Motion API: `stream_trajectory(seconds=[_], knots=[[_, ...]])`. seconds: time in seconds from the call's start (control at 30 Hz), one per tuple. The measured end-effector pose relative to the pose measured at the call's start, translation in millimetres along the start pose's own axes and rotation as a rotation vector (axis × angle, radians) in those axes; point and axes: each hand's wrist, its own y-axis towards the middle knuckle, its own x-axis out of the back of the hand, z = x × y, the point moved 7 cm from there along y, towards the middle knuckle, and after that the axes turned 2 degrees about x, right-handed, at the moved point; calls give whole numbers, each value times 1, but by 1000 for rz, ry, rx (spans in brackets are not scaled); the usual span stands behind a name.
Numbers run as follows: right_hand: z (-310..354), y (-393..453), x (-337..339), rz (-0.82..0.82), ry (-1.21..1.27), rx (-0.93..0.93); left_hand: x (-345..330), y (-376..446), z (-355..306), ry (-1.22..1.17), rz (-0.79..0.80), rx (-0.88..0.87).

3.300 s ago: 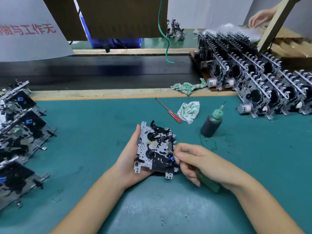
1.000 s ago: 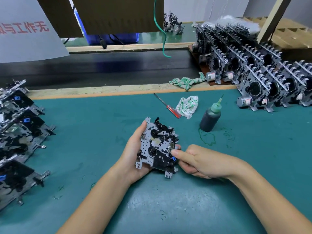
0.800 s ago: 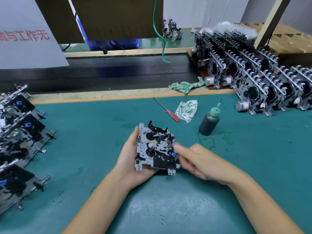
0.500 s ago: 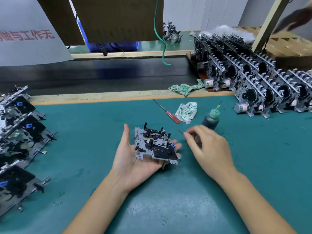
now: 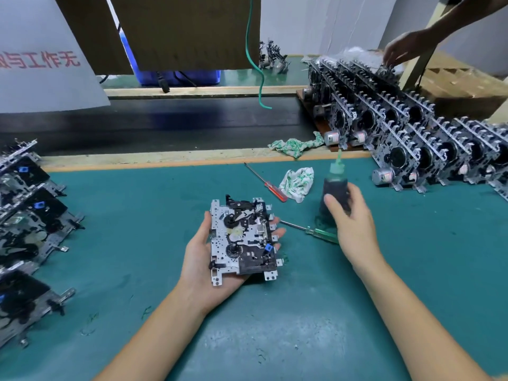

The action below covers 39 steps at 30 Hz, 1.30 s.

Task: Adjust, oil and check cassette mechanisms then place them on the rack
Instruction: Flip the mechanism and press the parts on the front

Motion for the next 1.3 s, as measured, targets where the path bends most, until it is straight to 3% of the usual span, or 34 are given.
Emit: stream_trajectory(seconds=[0.23,0.33,0.4,0.57,0.77,1.3], knots=[[17,-11,-8,92,651,-52,-2,2,13,3,62,113],[16,-11,-9,48,949,-173,0,3,14,-5,77,120],[15,-10,-5,-10,1005,-204,-1,4,14,4,84,125],[18,-17,-7,18,848,-214,-2,4,14,-2,91,130],[27,-26,-12,17,599,-78,-4,4,14,-15,96,134],[22,-23,-10,-3,470,-41,-3,4,15,-30,77,153]])
